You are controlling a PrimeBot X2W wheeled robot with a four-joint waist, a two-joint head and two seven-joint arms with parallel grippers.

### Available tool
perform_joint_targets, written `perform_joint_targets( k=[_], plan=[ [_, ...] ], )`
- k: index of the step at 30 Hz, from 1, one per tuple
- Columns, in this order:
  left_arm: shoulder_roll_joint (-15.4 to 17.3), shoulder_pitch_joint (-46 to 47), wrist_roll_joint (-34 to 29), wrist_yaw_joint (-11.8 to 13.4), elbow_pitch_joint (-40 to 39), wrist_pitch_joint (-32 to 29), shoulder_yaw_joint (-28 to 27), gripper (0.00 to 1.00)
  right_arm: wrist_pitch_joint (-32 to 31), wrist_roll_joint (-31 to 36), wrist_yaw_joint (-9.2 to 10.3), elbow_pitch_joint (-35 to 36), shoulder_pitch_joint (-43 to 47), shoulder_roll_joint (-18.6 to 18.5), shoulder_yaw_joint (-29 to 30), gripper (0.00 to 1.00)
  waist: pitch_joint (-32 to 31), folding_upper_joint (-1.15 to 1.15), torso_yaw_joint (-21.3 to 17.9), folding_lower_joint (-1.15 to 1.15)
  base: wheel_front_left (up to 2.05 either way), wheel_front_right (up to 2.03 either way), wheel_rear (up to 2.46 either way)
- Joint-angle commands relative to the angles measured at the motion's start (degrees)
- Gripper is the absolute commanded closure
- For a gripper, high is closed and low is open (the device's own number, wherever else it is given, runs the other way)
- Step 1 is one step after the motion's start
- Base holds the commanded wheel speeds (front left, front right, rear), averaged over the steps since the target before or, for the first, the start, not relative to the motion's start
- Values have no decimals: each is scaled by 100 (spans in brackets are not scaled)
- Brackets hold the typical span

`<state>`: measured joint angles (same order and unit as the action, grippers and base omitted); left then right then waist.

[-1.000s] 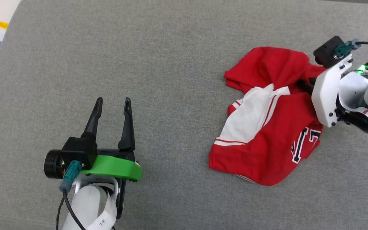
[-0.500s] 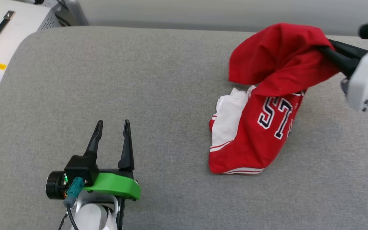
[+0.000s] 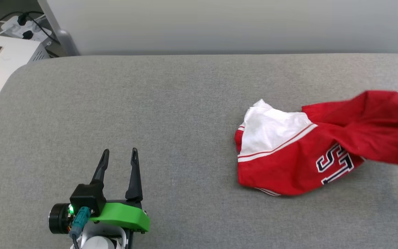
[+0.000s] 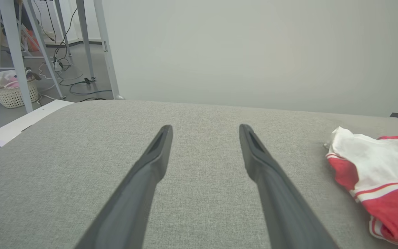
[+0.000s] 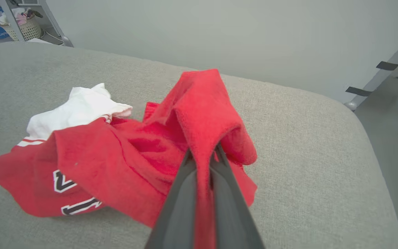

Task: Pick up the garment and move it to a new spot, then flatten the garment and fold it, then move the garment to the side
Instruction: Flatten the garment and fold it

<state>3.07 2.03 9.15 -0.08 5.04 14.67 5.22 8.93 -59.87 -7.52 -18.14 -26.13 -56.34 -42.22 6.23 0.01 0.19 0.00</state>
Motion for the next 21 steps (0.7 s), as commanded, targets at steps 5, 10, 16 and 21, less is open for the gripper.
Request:
perform_joint_targets(
  k=[5,10,16,21],
  plan=[
    [-19,-69,-22,0,22,33,13,0,155,-248,3,-317,1320,396,683,100,-74,-1,-52,0,0,0,0],
    [-19,-49,-28,-24,40,33,59,0,61,-293,3,-833,2251,1038,1047,100,-63,-1,-7,0,0,0,0],
    [-19,-83,-63,-31,93,33,55,0,-40,22,3,-1169,2649,1587,1246,89,-129,-1,26,0,0,0,0],
    [-19,-159,-117,-46,105,33,10,0,187,584,3,-1099,2528,1638,1691,0,-223,-1,8,0,0,0,0]
  ],
)
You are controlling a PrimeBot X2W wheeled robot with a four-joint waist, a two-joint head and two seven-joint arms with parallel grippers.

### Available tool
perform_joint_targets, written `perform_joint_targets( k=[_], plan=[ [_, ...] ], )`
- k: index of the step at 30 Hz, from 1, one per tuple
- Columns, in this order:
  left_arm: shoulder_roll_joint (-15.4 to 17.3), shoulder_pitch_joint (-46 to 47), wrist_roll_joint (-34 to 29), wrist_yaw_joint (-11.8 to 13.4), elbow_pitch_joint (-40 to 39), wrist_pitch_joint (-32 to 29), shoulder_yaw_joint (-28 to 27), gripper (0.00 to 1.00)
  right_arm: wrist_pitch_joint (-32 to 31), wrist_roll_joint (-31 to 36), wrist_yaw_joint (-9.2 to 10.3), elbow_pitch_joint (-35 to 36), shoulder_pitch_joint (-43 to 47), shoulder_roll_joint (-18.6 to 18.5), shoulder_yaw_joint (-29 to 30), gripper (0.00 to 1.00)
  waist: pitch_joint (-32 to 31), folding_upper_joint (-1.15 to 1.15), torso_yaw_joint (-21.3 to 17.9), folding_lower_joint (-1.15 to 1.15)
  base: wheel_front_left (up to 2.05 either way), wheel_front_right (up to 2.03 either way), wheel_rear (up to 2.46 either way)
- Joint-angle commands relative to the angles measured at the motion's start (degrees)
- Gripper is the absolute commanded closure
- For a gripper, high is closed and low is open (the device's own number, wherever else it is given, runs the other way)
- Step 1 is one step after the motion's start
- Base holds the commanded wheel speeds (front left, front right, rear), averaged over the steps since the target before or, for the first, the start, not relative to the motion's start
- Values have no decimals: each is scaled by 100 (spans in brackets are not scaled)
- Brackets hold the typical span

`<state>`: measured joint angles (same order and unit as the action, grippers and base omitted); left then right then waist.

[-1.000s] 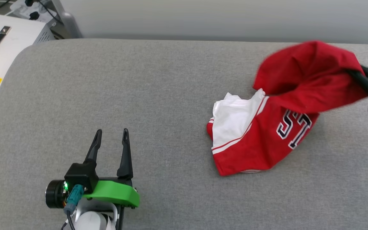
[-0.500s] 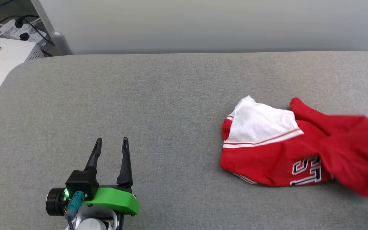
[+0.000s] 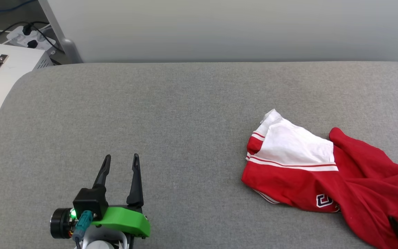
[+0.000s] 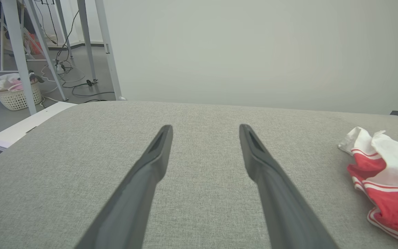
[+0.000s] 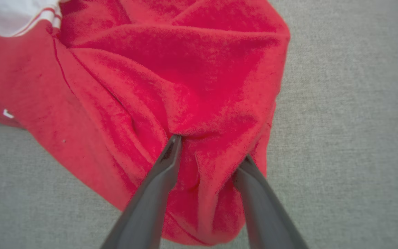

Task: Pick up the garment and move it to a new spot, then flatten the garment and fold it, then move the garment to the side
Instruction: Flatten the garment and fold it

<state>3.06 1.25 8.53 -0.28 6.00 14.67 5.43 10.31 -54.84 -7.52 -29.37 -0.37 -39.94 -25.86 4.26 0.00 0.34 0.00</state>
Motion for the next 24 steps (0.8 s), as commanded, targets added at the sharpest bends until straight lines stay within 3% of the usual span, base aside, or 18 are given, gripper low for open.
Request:
perform_joint_targets(
  k=[1,8,14,16,17,24],
  plan=[
    [-18,-92,-72,-32,5,33,-16,0,91,235,3,100,-80,-13,191,0,-41,0,-6,0,0,0,0],
    [-18,-83,-186,-49,-30,33,-29,0,99,1160,3,1072,-278,-41,1308,0,-49,0,33,0,0,0,0],
    [-18,-16,-208,-48,-77,33,-60,0,-677,1827,3,2365,-681,60,1895,0,90,0,91,0,0,0,0],
    [-18,19,-204,-44,-88,33,-53,0,-1012,1998,3,2717,-930,45,1836,0,166,0,114,0,0,0,0],
    [-18,86,-181,-37,-91,33,-27,0,-1614,2063,3,3158,-1379,-51,1534,0,281,0,161,0,0,0,0],
    [-18,306,-121,-9,-127,33,62,0,-3146,1469,3,3337,-2635,-395,381,0,625,0,302,0,0,0,0]
  ],
)
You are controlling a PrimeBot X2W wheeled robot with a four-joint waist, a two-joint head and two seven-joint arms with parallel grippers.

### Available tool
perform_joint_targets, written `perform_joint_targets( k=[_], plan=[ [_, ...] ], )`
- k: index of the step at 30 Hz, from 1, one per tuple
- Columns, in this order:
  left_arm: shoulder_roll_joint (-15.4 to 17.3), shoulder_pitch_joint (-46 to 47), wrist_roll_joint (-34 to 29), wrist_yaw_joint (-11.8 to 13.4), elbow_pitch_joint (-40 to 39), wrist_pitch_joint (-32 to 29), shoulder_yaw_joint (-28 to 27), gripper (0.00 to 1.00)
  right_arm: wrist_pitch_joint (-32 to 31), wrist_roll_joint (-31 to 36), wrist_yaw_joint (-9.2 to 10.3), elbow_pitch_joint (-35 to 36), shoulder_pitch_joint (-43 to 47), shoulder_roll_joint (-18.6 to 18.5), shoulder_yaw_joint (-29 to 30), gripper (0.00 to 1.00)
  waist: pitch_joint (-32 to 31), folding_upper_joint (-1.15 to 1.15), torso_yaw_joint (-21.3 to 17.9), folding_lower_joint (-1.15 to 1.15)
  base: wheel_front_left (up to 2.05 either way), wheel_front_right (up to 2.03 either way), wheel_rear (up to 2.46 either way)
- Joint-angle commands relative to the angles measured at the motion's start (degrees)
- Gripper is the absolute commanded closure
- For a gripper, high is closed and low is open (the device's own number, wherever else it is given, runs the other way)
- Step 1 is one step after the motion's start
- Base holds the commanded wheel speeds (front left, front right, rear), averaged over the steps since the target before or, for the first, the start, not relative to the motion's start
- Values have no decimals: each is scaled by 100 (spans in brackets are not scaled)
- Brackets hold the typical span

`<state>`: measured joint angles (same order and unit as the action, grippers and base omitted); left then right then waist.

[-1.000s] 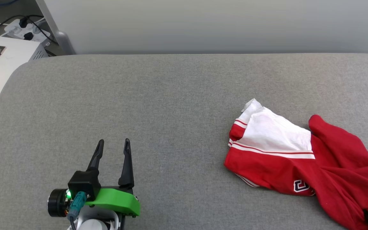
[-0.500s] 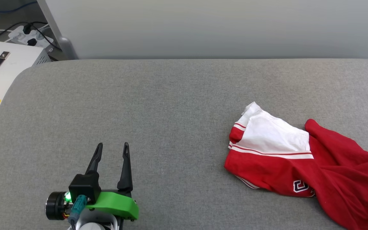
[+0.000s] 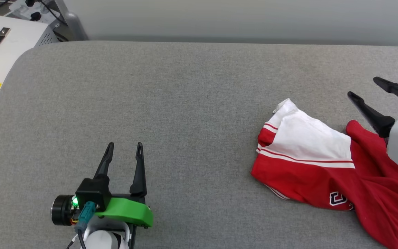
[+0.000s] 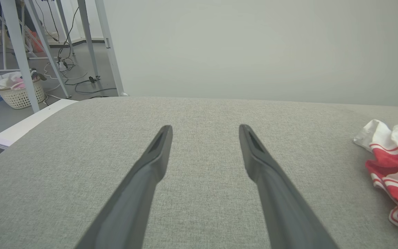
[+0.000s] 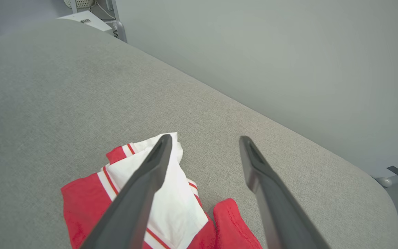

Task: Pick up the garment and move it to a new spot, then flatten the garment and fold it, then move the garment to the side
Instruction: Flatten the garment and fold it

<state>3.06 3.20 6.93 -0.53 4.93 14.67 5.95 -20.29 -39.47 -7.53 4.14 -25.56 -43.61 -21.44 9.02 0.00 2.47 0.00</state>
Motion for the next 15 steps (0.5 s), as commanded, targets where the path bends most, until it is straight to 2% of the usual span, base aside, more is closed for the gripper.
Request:
perform_joint_targets(
  k=[1,7,11,15],
  plan=[
    [-18,153,48,17,-29,33,26,0,-372,-201,4,-70,-344,-81,-273,0,218,0,119,0,0,0,0],
    [-18,413,119,46,-68,33,127,0,-1892,-809,4,-582,-1395,-206,-1329,0,630,0,316,0,0,0,0],
    [-18,543,181,90,-94,33,167,0,-2261,-898,4,-1023,-1802,-186,-1937,0,859,0,430,0,0,0,0],
    [-18,653,234,116,-113,33,220,0,-2249,-1006,4,-1574,-1903,-106,-2413,0,1054,0,532,0,0,0,0]
  ],
)
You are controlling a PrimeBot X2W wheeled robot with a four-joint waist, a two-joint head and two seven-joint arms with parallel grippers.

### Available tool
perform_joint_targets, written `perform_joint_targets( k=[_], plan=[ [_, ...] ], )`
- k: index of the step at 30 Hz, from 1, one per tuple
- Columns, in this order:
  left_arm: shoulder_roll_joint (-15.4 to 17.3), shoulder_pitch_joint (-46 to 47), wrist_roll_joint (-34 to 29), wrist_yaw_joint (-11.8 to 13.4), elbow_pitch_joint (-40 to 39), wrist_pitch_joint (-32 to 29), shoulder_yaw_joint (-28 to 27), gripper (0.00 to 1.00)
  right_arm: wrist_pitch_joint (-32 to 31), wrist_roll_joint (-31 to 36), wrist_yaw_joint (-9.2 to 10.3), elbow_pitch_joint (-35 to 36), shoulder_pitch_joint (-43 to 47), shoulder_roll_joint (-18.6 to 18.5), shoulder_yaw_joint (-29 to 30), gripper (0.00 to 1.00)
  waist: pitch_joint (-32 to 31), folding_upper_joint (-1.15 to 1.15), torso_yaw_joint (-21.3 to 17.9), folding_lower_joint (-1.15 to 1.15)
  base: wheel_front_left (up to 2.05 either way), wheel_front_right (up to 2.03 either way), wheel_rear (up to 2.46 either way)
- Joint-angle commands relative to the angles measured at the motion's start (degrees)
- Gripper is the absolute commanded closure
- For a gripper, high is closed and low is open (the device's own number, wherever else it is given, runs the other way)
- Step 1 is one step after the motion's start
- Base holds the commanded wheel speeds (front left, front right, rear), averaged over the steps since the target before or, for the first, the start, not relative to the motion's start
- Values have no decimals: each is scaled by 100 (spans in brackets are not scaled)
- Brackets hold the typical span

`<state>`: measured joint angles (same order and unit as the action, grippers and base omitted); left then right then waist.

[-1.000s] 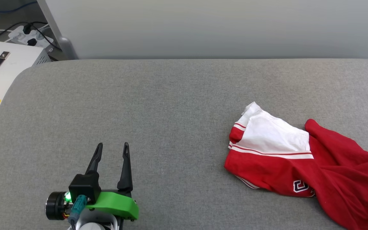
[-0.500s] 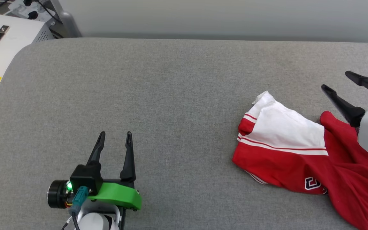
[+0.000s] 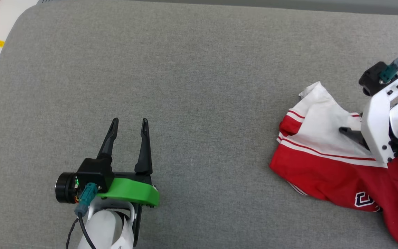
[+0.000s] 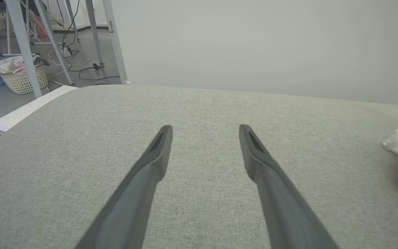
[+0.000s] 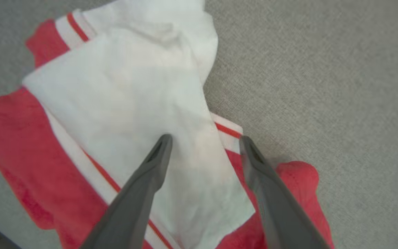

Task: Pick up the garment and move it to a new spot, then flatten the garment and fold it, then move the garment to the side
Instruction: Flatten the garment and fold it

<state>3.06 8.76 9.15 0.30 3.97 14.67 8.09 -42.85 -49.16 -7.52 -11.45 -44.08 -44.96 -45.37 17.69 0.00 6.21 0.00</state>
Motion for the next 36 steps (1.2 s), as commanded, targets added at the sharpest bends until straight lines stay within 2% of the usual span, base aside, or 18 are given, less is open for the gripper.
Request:
perform_joint_targets(
  k=[1,6,9,10,11,19,26,29,33,34,36],
  plan=[
    [-18,122,26,40,-18,33,19,0,13,-63,3,-154,-20,44,-190,0,228,0,182,0,0,0,0],
    [-18,168,62,77,-10,33,27,0,264,-217,3,-680,125,127,-793,0,301,0,220,0,0,0,0],
    [-18,147,60,94,8,33,-7,0,719,-355,3,-881,91,214,-933,0,258,0,172,0,0,0,0],
    [-18,135,55,98,17,33,-22,0,883,-361,3,-896,48,225,-974,85,233,0,147,0,0,0,0],
    [-18,129,47,94,31,33,-24,0,1133,-369,3,-903,-9,222,-989,100,194,0,122,0,0,0,0],
    [-18,-14,-13,76,98,33,-68,0,2580,-545,3,-812,-459,45,-797,100,-235,0,-119,0,0,0,0],
    [-18,-127,-43,44,125,33,-53,0,3178,-407,3,-661,-931,-266,-585,100,-504,0,-152,0,0,0,0],
    [-18,-171,-46,44,113,33,-54,0,3348,-333,3,-573,-1055,-280,-498,100,-565,0,-101,0,0,0,0],
    [-18,-267,-39,57,105,33,-100,0,3397,-130,3,-423,-1041,-48,-623,100,-606,0,-58,0,0,0,0],
    [-18,-322,-25,70,109,33,-109,0,3448,-36,3,-436,-915,334,-779,100,-612,0,-31,0,0,0,0],
    [-18,-319,-13,70,116,33,-89,0,3526,43,3,-554,-805,669,-927,100,-587,0,9,0,0,0,0]
  ],
)
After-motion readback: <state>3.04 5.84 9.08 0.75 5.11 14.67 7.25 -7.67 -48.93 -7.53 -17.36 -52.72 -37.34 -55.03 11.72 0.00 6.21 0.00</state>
